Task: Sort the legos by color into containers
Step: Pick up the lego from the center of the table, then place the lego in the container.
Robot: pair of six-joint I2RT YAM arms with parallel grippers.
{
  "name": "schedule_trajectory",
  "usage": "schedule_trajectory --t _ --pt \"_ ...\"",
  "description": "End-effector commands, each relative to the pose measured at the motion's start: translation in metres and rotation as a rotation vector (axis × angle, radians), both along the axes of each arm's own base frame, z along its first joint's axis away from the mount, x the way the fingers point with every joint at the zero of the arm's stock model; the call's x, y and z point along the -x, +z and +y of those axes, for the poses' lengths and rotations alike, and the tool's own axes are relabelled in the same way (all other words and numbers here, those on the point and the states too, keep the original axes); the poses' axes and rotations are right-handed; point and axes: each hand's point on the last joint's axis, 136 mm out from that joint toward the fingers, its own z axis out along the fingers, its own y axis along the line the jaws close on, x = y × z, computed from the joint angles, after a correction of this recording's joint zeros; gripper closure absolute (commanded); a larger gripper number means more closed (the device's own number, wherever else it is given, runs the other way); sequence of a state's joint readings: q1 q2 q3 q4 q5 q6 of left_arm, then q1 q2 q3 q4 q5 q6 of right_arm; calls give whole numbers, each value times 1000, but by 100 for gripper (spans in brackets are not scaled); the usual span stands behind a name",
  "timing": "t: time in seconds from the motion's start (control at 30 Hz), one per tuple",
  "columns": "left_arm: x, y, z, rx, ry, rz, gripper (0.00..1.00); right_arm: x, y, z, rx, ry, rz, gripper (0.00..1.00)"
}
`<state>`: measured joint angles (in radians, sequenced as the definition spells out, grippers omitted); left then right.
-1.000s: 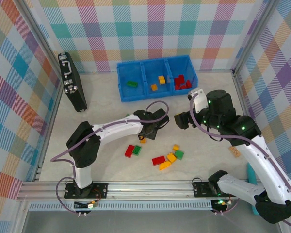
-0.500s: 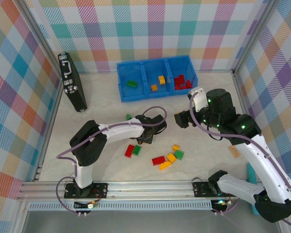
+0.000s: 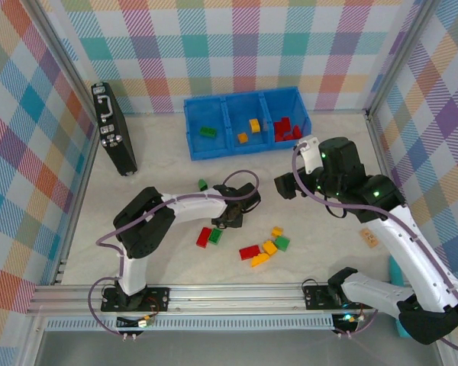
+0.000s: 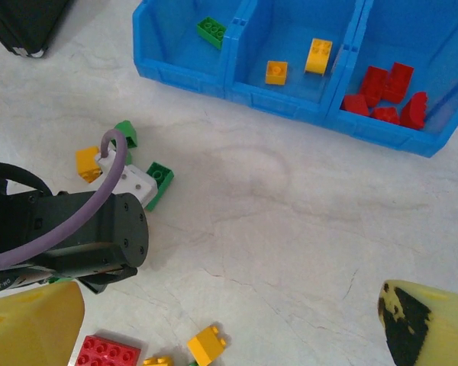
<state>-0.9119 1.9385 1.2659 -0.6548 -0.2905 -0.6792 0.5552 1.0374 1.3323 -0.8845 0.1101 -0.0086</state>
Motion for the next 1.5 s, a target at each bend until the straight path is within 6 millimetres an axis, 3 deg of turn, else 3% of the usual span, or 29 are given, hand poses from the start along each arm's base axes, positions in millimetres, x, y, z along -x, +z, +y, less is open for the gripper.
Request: schedule_trajectory --t 0.0,0.13,0.27,0.5,0.63,0.73,0.87,1.0,1.17,1.33,1.47 --pt "-2 -28 6 -7 22 36 67 -1 14 -2 -6 -5 -31 1" --pt "-7 -17 7 -25 -4 19 76 -2 13 -2 -8 -9 -29 1" --pt "-31 12 -1 -12 -42 -48 80 -4 13 -3 4 -14 -35 1" --pt "-114 88 -39 203 -69 -219 83 1 21 -15 33 -37 -72 1" --pt "-171 120 -66 325 -82 -335 83 -1 21 -19 50 -50 -91 1" --pt "-212 127 -74 371 -56 -421 83 1 21 -21 54 -59 -82 1" --pt "-260 131 -79 423 -10 -556 83 12 36 -24 4 -72 -59 1" --pt "-294 120 -88 447 12 -596 80 24 41 -12 -75 -22 -17 1" --pt "-306 120 -97 426 -19 -579 42 32 44 1 -127 24 61 1" --pt "-286 154 -86 364 -114 -583 38 36 51 2 -158 26 54 1" --pt "-240 203 -82 350 -323 -619 36 31 48 1 -133 27 33 1"
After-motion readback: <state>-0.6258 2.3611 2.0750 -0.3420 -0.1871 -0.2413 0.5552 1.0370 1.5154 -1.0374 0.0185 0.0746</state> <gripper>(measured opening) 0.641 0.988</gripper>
